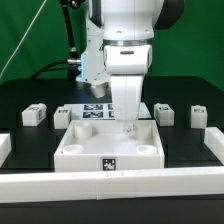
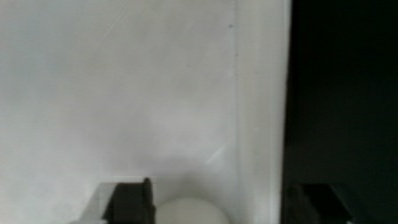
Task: Assemble one leg
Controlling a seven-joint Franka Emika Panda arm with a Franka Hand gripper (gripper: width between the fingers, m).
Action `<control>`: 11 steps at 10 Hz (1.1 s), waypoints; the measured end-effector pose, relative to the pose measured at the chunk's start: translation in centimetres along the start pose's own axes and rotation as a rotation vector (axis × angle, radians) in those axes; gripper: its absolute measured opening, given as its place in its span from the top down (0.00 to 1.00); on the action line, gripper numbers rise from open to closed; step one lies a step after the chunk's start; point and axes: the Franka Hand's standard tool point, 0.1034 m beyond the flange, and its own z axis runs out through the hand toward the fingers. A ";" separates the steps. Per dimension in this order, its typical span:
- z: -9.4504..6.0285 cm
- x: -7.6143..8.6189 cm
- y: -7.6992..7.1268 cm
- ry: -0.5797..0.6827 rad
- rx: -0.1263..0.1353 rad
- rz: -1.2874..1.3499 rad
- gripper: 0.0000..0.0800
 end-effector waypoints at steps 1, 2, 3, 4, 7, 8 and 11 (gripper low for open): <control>0.0 0.0 0.0 0.000 0.000 0.000 0.75; 0.0 0.0 0.0 0.000 0.000 0.000 0.75; 0.0 0.0 0.0 0.000 0.000 0.000 0.93; 0.0 0.0 0.0 0.000 0.000 0.000 0.93; 0.0 0.0 0.0 0.000 0.000 0.000 0.93; 0.0 0.0 0.0 0.000 0.000 0.000 0.93; -0.3 -0.2 0.5 -0.016 0.021 -0.071 0.93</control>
Offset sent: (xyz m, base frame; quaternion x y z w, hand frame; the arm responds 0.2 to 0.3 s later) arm 0.0000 0.0000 0.0000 0.0000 0.0000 0.0000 1.0000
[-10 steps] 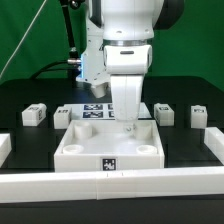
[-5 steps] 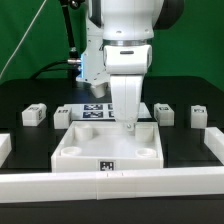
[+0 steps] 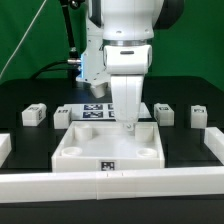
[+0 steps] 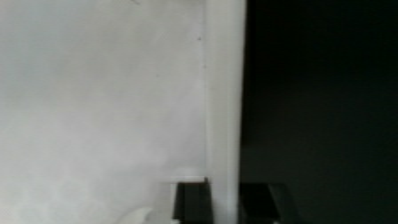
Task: Assemble one leg
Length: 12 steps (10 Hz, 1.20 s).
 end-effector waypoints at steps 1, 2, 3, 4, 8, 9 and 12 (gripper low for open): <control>-0.2 0.1 0.5 -0.009 0.005 -0.046 0.93; -0.2 0.2 0.7 -0.013 0.009 -0.087 0.93; -0.1 0.4 0.9 -0.017 0.009 -0.103 0.93; -0.1 0.3 0.9 -0.017 0.010 -0.101 0.93; 0.2 1.5 0.7 -0.011 0.014 -0.079 0.93; 0.2 2.8 1.0 -0.004 0.010 -0.100 0.93; 0.2 5.6 1.7 0.013 0.001 -0.115 0.93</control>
Offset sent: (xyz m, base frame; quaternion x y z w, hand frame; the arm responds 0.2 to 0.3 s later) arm 0.0000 0.0000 0.0000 0.0000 0.0000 0.0000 1.0000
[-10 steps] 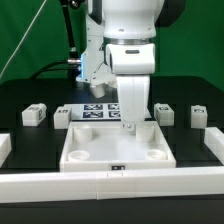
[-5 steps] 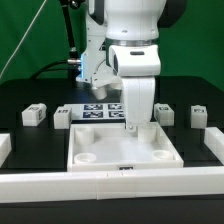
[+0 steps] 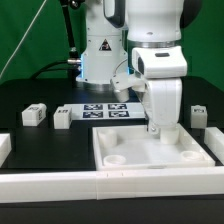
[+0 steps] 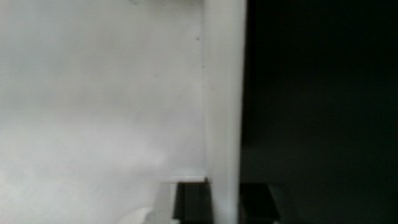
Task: Assemble one leg
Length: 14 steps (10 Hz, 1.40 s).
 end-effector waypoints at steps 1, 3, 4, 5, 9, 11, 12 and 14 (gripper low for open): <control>0.0 1.0 0.4 0.001 0.007 0.016 0.93; 0.0 1.8 0.5 0.000 0.011 0.057 0.93; 0.0 2.5 0.5 -0.001 0.019 0.071 0.93; 0.0 2.9 0.5 0.000 0.019 0.069 0.93; 0.1 2.8 0.5 0.002 0.016 0.075 0.90; 0.1 2.8 0.5 0.002 0.016 0.076 0.44; 0.1 2.8 0.5 0.002 0.016 0.076 0.44; 0.1 2.8 0.5 0.002 0.016 0.076 0.20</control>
Offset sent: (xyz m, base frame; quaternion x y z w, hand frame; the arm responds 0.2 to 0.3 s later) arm 0.0142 0.0308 -0.0020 0.0071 -0.0017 0.0422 0.9991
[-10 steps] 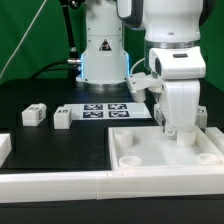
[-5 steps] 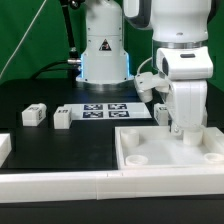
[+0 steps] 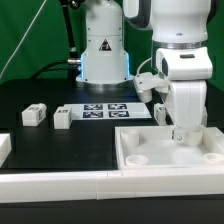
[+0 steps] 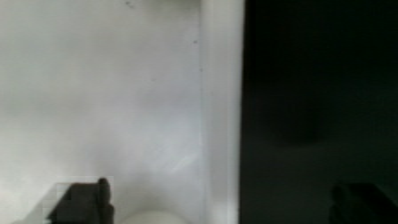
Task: Assemble one leg
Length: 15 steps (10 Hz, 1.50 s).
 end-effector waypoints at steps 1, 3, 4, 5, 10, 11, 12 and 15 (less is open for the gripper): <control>0.0 0.0 0.0 0.000 0.000 0.000 0.20; -0.1 0.0 0.0 -0.001 0.000 0.006 0.19; -0.9 0.0 0.1 -0.003 -0.011 0.023 0.19; -1.7 0.1 -0.2 -0.006 -0.020 0.048 0.19; -4.5 -0.1 -1.3 -0.023 -0.036 0.155 0.19; -4.5 -0.1 -1.3 -0.021 -0.036 0.190 0.19; -4.5 0.0 -1.3 -0.019 -0.036 0.271 0.19; -3.8 1.2 -2.6 0.000 -0.044 0.657 0.19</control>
Offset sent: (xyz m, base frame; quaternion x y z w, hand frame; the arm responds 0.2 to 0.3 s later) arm -0.0046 -0.0072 0.0208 -0.0094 -0.0304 0.0250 0.9992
